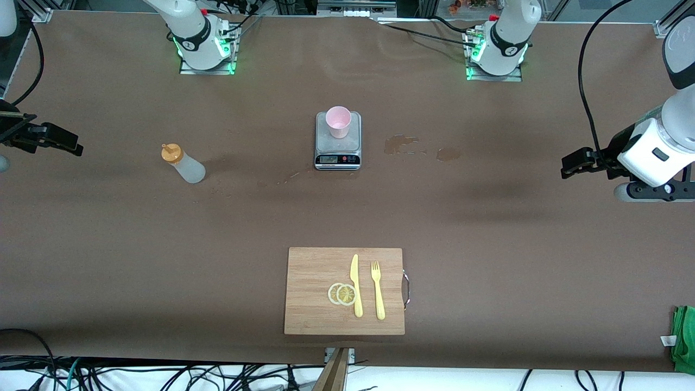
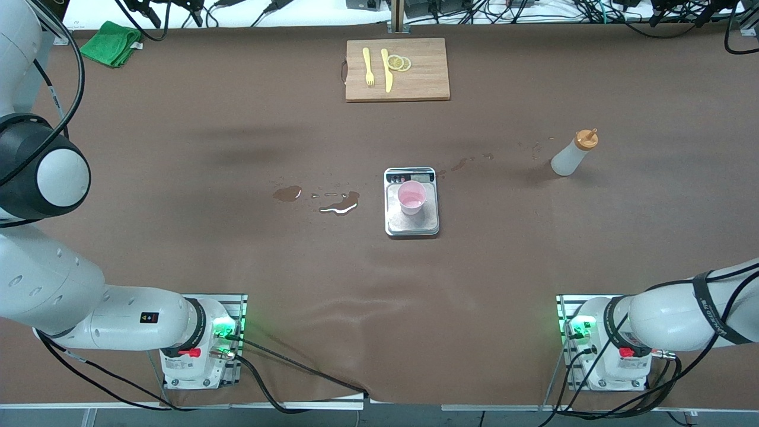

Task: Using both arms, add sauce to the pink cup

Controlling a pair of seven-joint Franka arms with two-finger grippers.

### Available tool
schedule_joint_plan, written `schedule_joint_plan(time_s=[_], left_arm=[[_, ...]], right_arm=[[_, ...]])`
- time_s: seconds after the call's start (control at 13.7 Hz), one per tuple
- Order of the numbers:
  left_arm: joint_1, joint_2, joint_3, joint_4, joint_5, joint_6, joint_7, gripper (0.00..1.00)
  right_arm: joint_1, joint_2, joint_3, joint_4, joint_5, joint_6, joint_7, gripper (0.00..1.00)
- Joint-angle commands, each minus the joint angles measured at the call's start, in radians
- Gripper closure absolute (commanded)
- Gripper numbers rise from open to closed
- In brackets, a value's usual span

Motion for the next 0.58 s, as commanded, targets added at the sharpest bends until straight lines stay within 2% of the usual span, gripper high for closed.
schedule_joint_plan(time_s=[0.0, 0.51], left_arm=[[-0.002, 0.018, 0.000, 0.039, 0.000, -0.012, 0.015, 0.00], [-0.004, 0.030, -0.001, 0.040, -0.002, -0.012, 0.021, 0.00]], right_arm=[[0.001, -0.021, 0.002, -0.025, 0.011, 0.017, 0.009, 0.00], [-0.003, -0.018, 0.002, -0.018, 0.011, 0.007, 0.000, 0.00]])
